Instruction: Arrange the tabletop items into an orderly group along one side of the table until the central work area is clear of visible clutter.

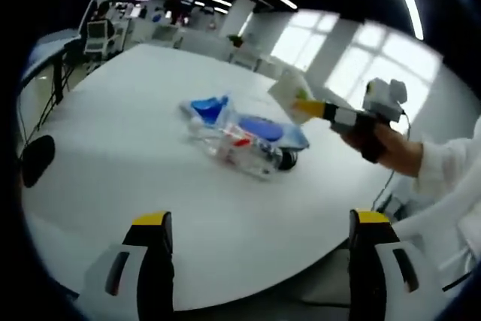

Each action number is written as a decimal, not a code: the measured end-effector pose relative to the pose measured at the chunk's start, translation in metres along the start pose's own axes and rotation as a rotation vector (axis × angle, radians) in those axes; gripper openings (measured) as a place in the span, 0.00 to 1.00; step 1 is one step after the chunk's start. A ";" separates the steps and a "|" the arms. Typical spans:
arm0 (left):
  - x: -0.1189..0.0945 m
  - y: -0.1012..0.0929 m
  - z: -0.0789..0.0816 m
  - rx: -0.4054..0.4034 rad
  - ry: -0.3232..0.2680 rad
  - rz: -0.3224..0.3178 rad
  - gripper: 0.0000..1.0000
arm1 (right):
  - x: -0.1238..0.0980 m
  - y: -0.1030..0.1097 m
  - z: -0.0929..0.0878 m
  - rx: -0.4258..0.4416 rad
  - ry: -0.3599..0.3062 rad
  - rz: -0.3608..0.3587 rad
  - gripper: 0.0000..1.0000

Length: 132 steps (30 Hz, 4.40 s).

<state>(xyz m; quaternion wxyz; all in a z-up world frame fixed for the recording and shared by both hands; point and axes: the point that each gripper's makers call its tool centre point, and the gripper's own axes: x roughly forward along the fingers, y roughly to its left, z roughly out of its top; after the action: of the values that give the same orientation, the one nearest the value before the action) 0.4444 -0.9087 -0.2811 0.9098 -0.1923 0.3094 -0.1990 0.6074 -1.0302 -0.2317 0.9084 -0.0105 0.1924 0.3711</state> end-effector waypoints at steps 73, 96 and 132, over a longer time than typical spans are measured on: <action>0.072 -0.092 0.101 -0.096 -0.099 -0.150 0.83 | -0.040 0.103 0.003 -0.054 -0.106 0.180 0.35; 0.065 -0.077 0.099 0.006 -0.128 -0.059 0.43 | -0.042 0.109 -0.011 -0.122 -0.039 0.193 0.37; 0.078 -0.072 0.079 0.384 -0.099 -0.048 0.43 | -0.057 0.100 0.027 -0.167 0.311 0.388 0.44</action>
<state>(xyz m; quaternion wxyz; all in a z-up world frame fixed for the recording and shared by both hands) 0.5340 -0.9889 -0.2271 0.9389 -0.0319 0.2160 -0.2663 0.5115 -0.9915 -0.1734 0.7757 -0.1052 0.2968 0.5470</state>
